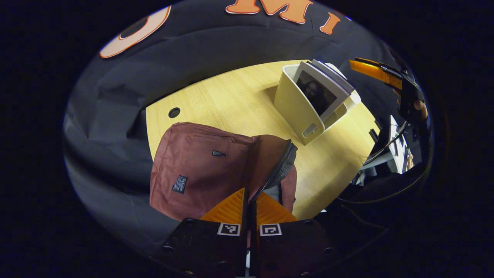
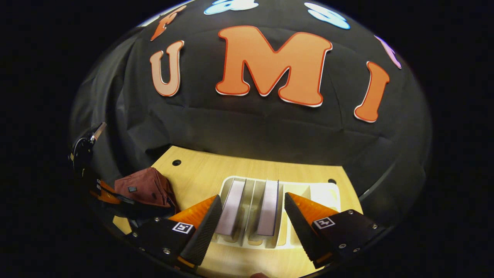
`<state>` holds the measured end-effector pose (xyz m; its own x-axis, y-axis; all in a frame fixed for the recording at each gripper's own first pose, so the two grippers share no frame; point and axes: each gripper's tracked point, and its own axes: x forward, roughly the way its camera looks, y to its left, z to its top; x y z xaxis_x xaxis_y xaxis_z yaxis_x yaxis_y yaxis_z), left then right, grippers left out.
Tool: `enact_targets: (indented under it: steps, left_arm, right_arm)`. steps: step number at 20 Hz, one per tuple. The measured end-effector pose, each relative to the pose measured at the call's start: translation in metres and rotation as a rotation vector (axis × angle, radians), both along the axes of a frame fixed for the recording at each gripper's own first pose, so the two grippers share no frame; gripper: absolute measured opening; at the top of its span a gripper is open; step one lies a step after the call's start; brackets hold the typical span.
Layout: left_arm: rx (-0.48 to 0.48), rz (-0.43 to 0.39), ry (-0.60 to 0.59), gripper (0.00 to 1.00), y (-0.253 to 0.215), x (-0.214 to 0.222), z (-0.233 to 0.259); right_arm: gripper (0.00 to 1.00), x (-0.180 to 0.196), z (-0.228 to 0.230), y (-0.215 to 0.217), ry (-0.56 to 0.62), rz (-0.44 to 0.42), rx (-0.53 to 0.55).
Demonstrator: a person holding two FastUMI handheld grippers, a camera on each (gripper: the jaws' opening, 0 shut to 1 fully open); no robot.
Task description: Open the schoolbag, grab two books from the bookshelf and put them into the schoolbag.
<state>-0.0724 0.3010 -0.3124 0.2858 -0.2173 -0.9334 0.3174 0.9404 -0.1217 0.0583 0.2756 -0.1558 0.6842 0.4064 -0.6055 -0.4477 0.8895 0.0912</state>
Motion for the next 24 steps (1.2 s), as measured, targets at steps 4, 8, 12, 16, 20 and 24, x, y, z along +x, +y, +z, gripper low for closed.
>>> enact_targets:
  steps: [4,8,12,16,20,24]
  left_arm:
    - [-0.035,-0.040,0.030,0.04,0.012,0.012,0.006]
    - [-0.012,-0.108,0.008,0.04,0.026,0.024,0.015]
    - [-0.028,-0.146,-0.008,0.04,0.028,0.025,0.017]
    - [-0.042,-0.135,-0.015,0.04,0.034,0.023,0.019]
    - [-0.068,-0.128,-0.005,0.04,0.039,0.015,0.023]
    - [-0.079,-0.125,0.006,0.04,0.042,0.017,0.022]
  right_arm:
    - [0.97,0.000,-0.014,0.001,0.119,0.006,-0.073]
    - [0.97,-0.005,-0.025,0.016,0.254,0.047,-0.113]
    - [0.97,-0.009,-0.036,0.031,0.344,0.117,-0.219]
    - [0.97,-0.013,-0.060,0.053,0.498,0.145,-0.257]
    - [0.98,-0.011,-0.081,0.061,0.583,0.162,-0.312]
    - [0.98,-0.002,-0.106,0.060,0.631,0.132,-0.379]
